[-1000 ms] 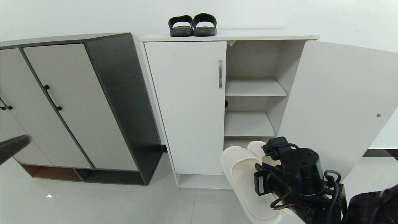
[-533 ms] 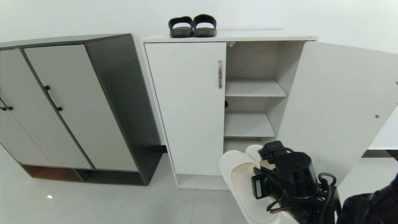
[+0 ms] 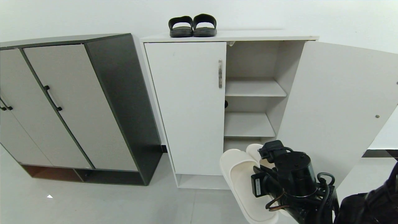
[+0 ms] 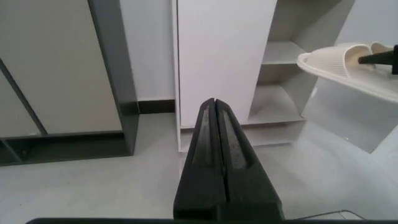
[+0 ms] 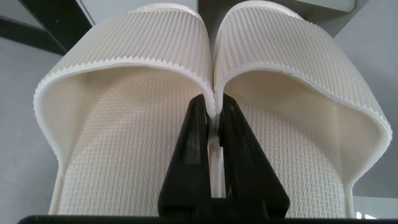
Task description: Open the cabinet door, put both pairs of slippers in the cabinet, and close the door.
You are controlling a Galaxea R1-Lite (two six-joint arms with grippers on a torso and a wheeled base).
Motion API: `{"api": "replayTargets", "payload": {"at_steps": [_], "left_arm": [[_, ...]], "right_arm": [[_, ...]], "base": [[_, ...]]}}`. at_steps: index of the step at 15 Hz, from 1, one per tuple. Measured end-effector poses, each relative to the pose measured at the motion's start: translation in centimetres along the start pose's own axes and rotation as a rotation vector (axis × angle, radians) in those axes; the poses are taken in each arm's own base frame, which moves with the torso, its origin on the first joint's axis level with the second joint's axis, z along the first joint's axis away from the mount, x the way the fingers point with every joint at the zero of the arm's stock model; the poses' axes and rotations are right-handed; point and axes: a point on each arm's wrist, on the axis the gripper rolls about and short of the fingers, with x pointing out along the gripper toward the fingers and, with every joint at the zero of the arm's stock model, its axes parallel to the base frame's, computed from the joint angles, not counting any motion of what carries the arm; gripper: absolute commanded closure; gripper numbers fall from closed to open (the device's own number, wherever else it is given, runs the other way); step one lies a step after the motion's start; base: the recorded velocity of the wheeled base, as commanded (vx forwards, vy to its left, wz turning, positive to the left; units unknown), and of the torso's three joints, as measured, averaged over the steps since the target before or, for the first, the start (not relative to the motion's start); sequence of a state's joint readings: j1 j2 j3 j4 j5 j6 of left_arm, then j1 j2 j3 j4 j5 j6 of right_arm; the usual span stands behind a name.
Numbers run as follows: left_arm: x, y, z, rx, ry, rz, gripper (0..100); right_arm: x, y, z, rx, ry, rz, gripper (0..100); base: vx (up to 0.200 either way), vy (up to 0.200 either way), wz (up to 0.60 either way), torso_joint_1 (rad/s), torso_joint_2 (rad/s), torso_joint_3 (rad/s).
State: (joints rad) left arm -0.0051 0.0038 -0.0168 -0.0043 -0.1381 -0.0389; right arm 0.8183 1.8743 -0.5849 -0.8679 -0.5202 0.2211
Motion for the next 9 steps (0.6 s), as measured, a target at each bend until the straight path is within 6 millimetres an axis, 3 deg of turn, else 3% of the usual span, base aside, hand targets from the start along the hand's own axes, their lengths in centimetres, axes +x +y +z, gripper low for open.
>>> {"api": "replayTargets", "payload": {"at_steps": [4, 9], "left_arm": [[0.44, 0.16, -0.10, 0.073, 0.064, 0.115, 100], [0.14, 0.22, -0.53, 0.079, 0.029, 0.088, 100]], "right_arm": [[0.06, 0.02, -0.08, -0.001, -0.003, 0.001, 100], [0.16, 0.27, 0.30, 0.008, -0.017, 0.005, 100]], "base": [[0.000, 0.000, 0.00, 0.000, 0.00, 0.000], [0.000, 0.000, 0.00, 0.000, 0.00, 0.000]]}}
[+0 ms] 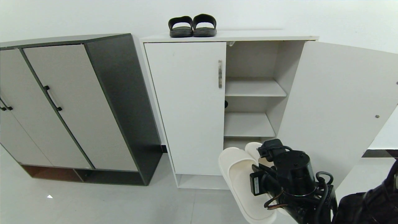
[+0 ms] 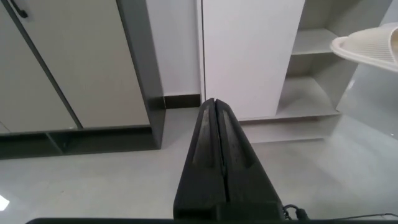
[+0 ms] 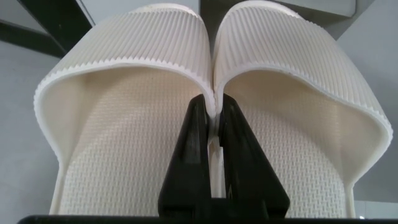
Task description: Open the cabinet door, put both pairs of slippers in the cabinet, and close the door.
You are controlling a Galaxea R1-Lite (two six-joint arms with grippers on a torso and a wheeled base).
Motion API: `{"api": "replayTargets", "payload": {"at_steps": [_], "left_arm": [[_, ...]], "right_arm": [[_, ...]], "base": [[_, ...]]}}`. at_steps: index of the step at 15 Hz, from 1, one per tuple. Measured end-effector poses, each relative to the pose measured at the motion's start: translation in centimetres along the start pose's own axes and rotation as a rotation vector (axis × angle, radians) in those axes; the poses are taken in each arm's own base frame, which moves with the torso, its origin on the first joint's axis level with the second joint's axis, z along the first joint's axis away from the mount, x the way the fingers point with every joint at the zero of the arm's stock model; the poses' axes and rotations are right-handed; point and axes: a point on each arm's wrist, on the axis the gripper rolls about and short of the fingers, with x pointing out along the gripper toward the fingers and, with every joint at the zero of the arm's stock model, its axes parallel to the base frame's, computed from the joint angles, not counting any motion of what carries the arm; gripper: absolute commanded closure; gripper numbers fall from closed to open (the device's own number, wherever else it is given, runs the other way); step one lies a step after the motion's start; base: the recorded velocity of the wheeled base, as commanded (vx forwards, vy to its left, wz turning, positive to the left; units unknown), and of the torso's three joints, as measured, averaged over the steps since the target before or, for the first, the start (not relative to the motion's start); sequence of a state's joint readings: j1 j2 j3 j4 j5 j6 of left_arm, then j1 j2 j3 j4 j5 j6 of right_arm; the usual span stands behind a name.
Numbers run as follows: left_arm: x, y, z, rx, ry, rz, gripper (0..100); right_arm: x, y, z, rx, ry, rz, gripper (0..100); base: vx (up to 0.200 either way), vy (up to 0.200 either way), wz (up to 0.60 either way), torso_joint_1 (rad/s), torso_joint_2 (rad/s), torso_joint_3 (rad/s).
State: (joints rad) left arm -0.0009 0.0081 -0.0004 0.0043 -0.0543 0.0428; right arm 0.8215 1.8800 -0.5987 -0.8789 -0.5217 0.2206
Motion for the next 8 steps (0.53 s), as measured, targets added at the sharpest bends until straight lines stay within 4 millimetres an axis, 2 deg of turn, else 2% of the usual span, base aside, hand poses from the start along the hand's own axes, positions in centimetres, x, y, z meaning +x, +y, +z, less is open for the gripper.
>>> {"api": "replayTargets", "payload": {"at_steps": [3, 6, 8], "left_arm": [[0.0, 0.0, 0.0, -0.011, -0.006, 0.001, 100], [-0.1, 0.0, 0.0, -0.011, -0.008, 0.002, 100], [-0.1, 0.0, 0.0, -0.011, -0.008, 0.002, 100]], "right_arm": [[0.8, 0.5, 0.8, 0.025, -0.038, -0.050, 100], [2.6, 1.4, 1.1, 0.054, -0.069, -0.131, 100], [4.0, 2.1, 0.7, 0.069, -0.072, -0.164, 100]], "base": [[0.000, 0.000, 0.00, 0.000, 0.00, 0.000], [0.000, 0.000, 0.00, 0.000, 0.00, 0.000], [0.000, -0.200, 0.00, 0.005, 0.01, 0.005]]}}
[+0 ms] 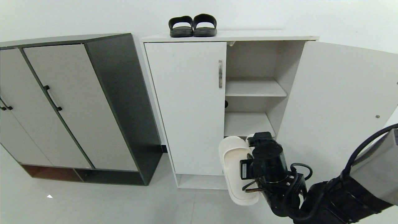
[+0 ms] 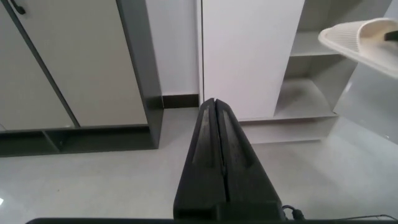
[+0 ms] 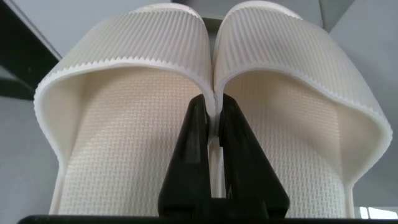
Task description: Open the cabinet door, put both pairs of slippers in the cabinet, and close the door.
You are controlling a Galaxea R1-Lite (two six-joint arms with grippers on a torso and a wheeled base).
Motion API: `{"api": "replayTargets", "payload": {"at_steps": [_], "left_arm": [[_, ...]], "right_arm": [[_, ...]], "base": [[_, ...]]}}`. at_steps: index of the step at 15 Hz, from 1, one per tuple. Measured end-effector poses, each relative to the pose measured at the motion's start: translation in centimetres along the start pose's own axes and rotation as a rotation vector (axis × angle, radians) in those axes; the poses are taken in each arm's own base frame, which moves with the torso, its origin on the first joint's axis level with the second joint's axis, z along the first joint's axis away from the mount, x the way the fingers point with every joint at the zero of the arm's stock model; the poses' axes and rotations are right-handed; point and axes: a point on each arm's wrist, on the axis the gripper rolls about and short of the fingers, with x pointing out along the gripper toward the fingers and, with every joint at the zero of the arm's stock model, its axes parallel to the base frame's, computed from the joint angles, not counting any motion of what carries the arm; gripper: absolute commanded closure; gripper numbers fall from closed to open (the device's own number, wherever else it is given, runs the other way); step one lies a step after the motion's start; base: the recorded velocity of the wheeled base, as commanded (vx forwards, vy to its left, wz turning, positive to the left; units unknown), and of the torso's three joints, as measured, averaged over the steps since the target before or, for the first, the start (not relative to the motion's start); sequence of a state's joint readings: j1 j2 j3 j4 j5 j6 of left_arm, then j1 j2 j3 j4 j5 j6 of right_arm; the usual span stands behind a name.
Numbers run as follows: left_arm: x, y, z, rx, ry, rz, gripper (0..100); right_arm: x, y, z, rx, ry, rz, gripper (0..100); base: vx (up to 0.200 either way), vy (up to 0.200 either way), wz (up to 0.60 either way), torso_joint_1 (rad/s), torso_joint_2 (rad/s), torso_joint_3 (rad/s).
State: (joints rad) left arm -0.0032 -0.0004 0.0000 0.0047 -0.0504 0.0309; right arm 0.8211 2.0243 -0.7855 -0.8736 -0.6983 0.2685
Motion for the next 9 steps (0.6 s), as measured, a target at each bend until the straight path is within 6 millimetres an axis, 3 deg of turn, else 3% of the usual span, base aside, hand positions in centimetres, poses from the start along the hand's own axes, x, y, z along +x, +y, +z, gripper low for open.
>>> {"api": "replayTargets", "payload": {"at_steps": [4, 9], "left_arm": [[0.0, 0.0, 0.0, 0.000, 0.000, 0.001, 100], [0.0, 0.0, 0.0, -0.001, 0.001, 0.000, 100]], "right_arm": [[2.7, 1.6, -1.6, 0.003, -0.001, -0.060, 100], [4.3, 3.0, -2.1, 0.006, -0.011, -0.056, 100]], "base": [[0.000, -0.200, 0.00, 0.010, 0.00, 0.004], [0.000, 0.000, 0.00, 0.000, 0.00, 0.000]]}}
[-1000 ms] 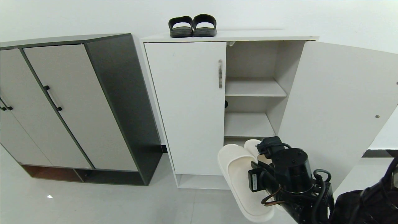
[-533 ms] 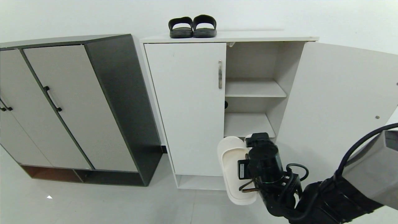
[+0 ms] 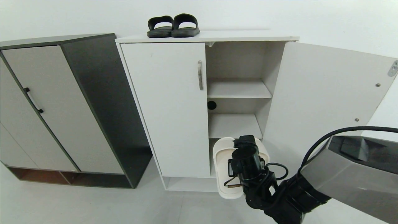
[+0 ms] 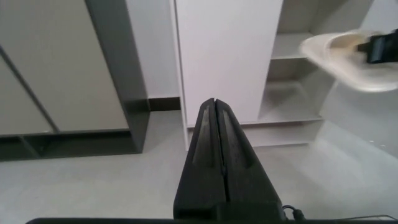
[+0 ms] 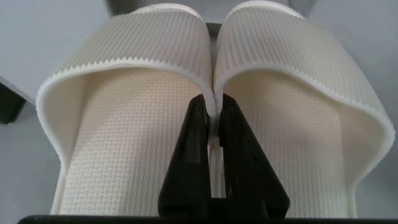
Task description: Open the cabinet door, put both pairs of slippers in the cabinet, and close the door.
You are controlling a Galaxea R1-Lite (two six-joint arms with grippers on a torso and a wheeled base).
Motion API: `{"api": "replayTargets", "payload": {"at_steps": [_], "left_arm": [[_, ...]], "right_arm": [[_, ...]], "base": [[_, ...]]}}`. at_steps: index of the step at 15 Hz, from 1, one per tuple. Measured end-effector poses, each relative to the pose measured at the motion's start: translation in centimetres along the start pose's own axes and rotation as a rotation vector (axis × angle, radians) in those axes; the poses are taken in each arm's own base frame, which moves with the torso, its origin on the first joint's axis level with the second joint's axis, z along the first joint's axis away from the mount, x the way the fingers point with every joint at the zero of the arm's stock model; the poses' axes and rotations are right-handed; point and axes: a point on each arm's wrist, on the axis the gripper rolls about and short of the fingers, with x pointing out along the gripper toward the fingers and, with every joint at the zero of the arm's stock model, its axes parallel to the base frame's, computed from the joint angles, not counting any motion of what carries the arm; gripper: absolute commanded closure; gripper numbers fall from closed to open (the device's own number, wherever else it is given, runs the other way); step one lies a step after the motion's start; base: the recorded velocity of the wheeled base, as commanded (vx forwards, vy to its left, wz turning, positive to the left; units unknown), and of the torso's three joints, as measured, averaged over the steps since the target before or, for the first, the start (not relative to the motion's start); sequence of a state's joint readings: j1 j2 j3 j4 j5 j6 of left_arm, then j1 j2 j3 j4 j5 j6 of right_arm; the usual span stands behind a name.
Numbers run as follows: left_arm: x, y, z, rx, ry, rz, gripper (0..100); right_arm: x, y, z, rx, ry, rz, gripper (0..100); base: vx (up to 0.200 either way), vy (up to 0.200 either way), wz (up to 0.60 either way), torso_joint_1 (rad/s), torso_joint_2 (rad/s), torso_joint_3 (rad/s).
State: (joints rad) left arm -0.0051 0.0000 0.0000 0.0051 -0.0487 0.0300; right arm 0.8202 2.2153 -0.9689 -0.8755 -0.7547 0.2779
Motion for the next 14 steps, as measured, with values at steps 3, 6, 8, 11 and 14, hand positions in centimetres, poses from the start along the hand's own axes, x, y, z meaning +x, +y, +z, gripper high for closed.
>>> {"api": "replayTargets", "payload": {"at_steps": [3, 6, 8, 11, 14], "left_arm": [[0.00, 0.00, 0.00, 0.000, 0.000, 0.001, 100], [0.00, 0.00, 0.00, -0.001, 0.000, 0.001, 100], [0.00, -0.01, 0.00, -0.001, 0.000, 0.002, 100], [0.00, -0.01, 0.01, 0.000, -0.001, 0.002, 100], [0.00, 0.00, 0.00, 0.000, 0.000, 0.002, 100]], "right_arm": [[0.62, 0.11, -0.51, -0.003, 0.005, -0.010, 100], [0.65, 0.24, -0.78, -0.007, 0.009, -0.005, 100], [0.65, 0.24, -0.95, -0.009, 0.013, -0.005, 100], [0.91, -0.03, -1.01, -0.009, 0.015, -0.014, 100], [0.92, 0.07, -1.17, -0.012, 0.018, -0.011, 100]], "base": [[0.000, 0.000, 0.00, 0.000, 0.00, 0.000], [0.000, 0.000, 0.00, 0.000, 0.00, 0.000], [0.000, 0.000, 0.00, 0.000, 0.00, 0.000], [0.000, 0.000, 0.00, 0.000, 0.00, 0.000], [0.000, 0.000, 0.00, 0.002, 0.00, -0.085]]}}
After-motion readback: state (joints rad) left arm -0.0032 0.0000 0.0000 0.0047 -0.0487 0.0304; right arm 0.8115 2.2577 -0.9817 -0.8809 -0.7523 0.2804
